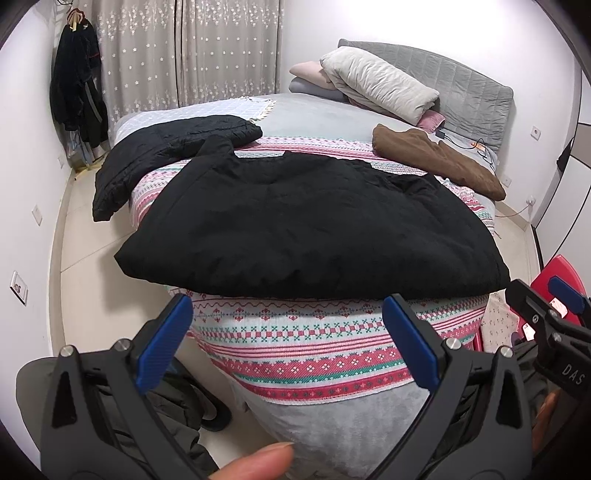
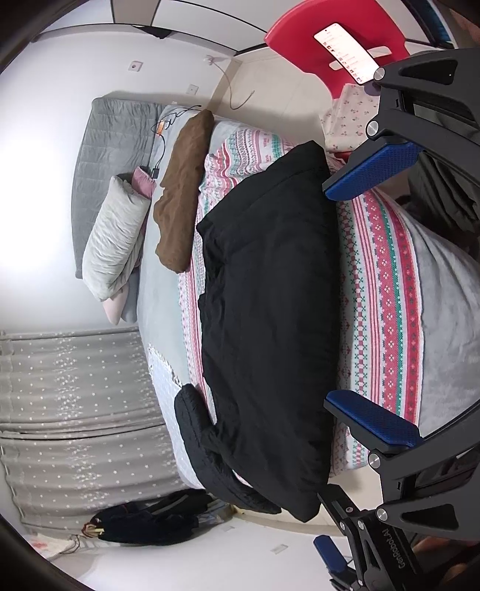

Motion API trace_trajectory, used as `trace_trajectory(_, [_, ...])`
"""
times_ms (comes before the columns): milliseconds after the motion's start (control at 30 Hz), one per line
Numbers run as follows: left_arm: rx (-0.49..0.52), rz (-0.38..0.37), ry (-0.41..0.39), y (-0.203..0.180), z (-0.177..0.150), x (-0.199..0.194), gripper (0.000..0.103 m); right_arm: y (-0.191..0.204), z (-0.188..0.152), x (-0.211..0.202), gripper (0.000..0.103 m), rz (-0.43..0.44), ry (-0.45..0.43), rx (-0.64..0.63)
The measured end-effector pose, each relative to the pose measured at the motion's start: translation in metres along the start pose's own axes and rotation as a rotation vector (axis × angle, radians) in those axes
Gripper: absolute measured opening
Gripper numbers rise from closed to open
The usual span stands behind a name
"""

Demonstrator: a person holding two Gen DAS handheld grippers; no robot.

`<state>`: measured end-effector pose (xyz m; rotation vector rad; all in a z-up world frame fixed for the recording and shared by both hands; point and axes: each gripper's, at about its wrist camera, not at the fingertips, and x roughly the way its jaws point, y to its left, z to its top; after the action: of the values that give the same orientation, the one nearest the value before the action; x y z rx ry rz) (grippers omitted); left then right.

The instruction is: Fold large clothes

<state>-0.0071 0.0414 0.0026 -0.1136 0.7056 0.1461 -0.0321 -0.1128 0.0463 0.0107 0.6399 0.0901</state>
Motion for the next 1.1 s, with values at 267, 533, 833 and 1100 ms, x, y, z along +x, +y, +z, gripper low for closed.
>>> trace_trajectory(267, [0.008,-0.003,0.008,-0.0034,-0.0007,0.0032,0.102,-0.0016,-0.0004,0.0022,0.103,-0.011,0.002,-0.001])
trace_trajectory(533, [0.008,-0.024,0.015,-0.0050,-0.0005,0.0054,0.102,-0.0001,-0.0006,0.0039,0.103,-0.023,0.005,-0.013])
trace_trajectory(833, [0.009,-0.024,0.017,-0.0070,-0.0010,0.0075,0.102,0.0001,0.0004,0.0031,0.103,-0.036,-0.004,-0.012])
trace_trajectory(1100, [0.009,-0.013,0.022,-0.0086,-0.0019,0.0097,0.102,-0.0002,0.0000,0.0026,0.103,-0.039,-0.006,-0.013])
